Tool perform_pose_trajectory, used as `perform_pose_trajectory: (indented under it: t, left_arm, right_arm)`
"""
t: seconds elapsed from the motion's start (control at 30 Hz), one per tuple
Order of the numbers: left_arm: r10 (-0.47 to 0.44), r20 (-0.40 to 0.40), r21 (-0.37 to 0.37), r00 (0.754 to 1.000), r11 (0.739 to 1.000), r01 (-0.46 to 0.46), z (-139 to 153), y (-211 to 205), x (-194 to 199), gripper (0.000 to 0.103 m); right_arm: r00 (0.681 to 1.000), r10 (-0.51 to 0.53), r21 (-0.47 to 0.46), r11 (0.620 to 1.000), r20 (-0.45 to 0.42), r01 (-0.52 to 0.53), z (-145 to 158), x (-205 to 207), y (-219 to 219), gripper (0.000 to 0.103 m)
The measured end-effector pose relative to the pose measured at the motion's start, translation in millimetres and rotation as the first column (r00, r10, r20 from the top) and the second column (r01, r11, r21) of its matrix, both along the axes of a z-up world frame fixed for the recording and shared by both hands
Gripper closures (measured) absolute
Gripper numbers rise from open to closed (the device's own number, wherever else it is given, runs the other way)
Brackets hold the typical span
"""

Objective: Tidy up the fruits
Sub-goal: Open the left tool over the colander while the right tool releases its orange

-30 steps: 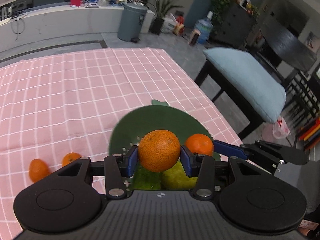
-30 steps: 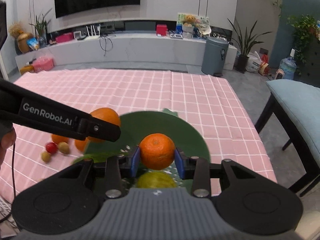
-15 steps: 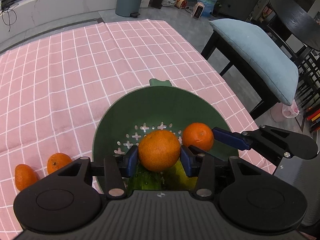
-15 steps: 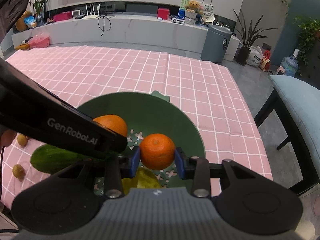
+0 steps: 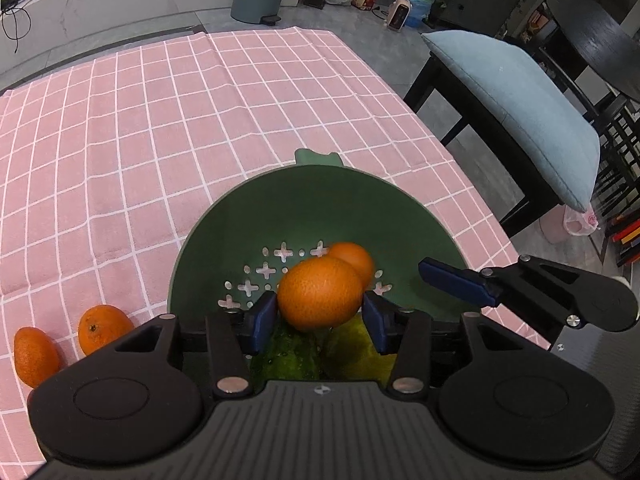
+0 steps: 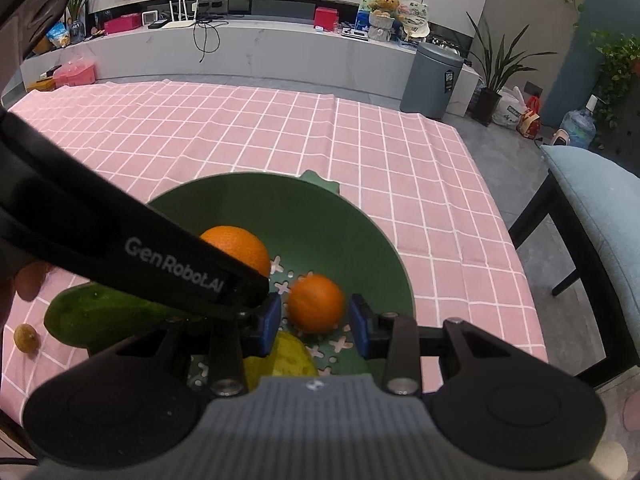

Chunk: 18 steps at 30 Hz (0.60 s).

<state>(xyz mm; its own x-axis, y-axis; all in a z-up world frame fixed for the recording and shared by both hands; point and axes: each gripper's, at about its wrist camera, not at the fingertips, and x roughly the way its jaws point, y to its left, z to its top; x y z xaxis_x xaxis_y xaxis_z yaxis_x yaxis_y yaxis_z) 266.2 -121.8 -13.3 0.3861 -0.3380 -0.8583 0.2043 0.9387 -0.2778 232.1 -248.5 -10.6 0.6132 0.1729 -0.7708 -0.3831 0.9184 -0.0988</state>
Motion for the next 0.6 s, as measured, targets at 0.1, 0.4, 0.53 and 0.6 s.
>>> perform_pose_trajectory:
  t: [0.1,0.4,0.53,0.6]
  left_arm:
    - [-0.004,0.004,0.004,1.0,1.0,0.004,1.2,1.3,-3.0,0.043]
    - [0.007,0.057,-0.001,0.998,1.0,-0.007,19.8,10.9,-23.9,0.037]
    - [0.025,0.091,-0.008,0.996,1.0,-0.024,32.0,18.5,-36.8,0.035]
    - [0.032,0.105,-0.01,0.994,0.999,-0.031,38.2,22.9,-43.6,0.035]
  right_arm:
    - [1.0,-0.001,-0.003,1.0,0.004,0.001,2.3,-3.1,0.5,0.068]
    - [0.998,-0.051,0.008,0.999,0.044,0.051,17.6,-18.8,-0.8,0.045]
    - [0.995,-0.085,0.053,0.995,0.055,0.083,28.1,-29.9,-0.8,0.039]
    - [0.993,-0.099,0.08,0.992,0.06,0.094,33.9,-36.8,0.5,0.037]
